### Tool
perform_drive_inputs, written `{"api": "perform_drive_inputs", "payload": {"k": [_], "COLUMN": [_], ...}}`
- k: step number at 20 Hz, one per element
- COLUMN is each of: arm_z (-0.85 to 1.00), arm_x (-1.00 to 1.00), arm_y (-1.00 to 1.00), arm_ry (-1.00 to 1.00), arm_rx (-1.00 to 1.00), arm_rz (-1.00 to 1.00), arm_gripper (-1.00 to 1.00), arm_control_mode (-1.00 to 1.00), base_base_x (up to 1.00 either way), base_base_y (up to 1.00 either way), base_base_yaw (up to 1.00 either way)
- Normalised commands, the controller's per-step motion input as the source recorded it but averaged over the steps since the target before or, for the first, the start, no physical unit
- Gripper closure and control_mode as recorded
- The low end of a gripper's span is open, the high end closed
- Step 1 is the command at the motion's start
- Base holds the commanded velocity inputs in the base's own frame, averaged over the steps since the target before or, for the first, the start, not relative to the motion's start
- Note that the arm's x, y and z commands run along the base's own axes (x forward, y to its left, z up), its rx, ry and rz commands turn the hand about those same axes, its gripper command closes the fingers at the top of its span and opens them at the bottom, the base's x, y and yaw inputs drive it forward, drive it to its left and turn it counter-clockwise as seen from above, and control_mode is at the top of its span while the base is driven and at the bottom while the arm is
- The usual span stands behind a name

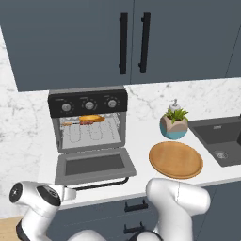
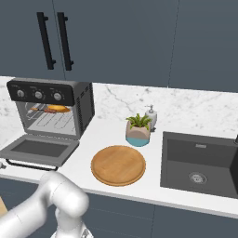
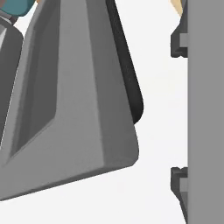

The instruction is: Pick up the kebab skewer and baguette bread, and place them inside the toaster oven. Close the toaster oven door and start by setting the timer.

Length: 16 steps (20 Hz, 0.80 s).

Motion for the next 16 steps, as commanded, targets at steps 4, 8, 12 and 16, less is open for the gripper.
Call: {"api": "perform_drive_inputs", "payload": {"k": [4, 8, 12, 16], "arm_z": [0.00, 0.00, 0.00, 0.00], "arm_x": [0.00, 0.05, 0.10, 0.11], "arm_y": [0.18, 0.08, 0.00, 0.00], "arm_ry": [-0.14, -0.15, -0.17, -0.13], "arm_rx": [0.04, 0.02, 0.00, 0.01], "arm_rz": [0.00, 0.00, 0.00, 0.00], "arm_gripper": [-1.00, -1.00, -1.00, -1.00], "arm_control_mode": [-1.00, -1.00, -1.00, -1.00], "base_base_x": [0.00, 0.00, 0.00, 0.00], "base_base_y": [0.00, 0.00, 0.00, 0.00], "base_base_yaw": [0.00, 0.00, 0.00, 0.00]}}
